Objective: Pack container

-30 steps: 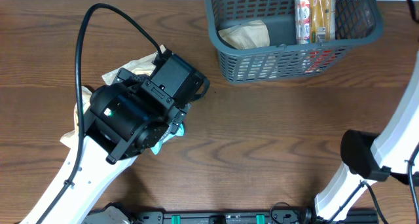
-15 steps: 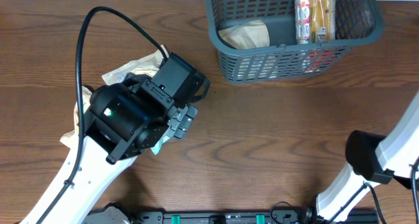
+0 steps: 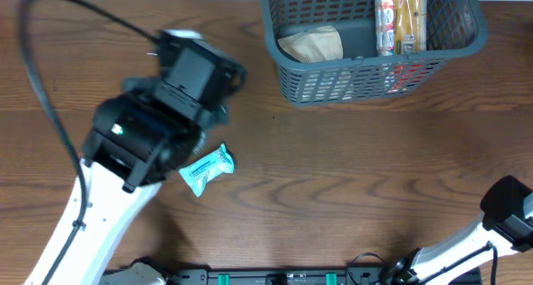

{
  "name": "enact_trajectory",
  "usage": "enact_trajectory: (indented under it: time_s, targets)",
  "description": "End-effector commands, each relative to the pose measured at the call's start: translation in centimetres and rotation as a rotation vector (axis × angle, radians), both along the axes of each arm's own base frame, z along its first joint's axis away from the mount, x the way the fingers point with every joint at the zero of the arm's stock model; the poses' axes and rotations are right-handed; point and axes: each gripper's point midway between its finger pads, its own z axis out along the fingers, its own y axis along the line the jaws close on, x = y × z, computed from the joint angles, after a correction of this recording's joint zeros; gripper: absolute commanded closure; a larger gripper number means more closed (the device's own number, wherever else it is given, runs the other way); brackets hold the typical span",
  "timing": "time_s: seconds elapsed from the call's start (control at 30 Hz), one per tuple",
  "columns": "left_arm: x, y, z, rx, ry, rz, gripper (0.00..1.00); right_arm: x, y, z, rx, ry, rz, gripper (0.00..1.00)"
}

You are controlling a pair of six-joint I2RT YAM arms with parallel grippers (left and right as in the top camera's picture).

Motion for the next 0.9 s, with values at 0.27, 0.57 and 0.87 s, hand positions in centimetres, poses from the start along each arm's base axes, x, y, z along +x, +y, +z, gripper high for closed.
enact_trajectory:
  time_s: [0.27, 0.57, 0.87]
  targets:
    - [3.0, 8.9, 0.5, -0.020, -0.097, 0.390, 0.01, 0.2, 0.2, -3.1, 0.121, 0.044, -0.003, 0.01]
    - [7.9, 11.4, -8.3, -0.226, 0.186, 0.422, 0.01, 0.2, 0.3, -4.8, 0.163, 0.094, -0.005, 0.01]
    - [9.4, 9.8, -13.6, -0.578, 0.254, 0.799, 0.01, 0.1, 0.3, -6.1, 0.216, 0.108, -0.040, 0.01]
